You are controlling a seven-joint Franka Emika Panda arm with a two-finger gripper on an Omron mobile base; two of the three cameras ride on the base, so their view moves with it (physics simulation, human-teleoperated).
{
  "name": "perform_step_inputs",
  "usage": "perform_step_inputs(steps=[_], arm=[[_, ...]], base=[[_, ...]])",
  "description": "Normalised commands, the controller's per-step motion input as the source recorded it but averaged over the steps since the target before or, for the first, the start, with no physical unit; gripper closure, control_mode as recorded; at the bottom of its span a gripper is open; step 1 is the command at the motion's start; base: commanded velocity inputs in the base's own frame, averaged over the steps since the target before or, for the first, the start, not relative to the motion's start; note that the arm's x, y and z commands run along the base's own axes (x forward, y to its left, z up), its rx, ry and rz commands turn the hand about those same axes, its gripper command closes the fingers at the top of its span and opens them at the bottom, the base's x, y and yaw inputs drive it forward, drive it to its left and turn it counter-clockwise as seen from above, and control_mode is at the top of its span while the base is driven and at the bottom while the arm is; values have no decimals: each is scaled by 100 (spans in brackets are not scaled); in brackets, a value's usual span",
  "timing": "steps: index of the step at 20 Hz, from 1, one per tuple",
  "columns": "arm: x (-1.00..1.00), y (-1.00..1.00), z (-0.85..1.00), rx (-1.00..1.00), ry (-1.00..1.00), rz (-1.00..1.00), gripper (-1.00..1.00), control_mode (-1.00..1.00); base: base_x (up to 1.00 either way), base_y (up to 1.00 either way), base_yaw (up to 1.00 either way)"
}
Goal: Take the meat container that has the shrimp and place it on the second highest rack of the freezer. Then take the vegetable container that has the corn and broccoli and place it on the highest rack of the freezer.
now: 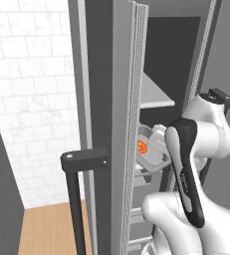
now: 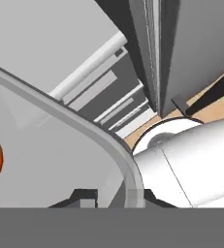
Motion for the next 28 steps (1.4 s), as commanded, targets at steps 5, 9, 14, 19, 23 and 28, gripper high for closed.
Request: perform_step_inputs(steps=[5, 9, 14, 19, 23, 28], arm=[[93, 18, -66, 0, 0, 0, 100, -100], [91, 2, -63, -1, 0, -6, 100, -100], [72, 4, -65, -3, -1, -9, 100, -100], [72, 1, -31, -1, -1, -6, 100, -100], [72, 1, -21, 0, 0, -3, 100, -100], [57, 8, -28, 0, 0, -1, 100, -100]], base=[[0, 0, 0], [0, 0, 0], [0, 0, 0], [0, 0, 0], [0, 0, 0], [0, 0, 0]])
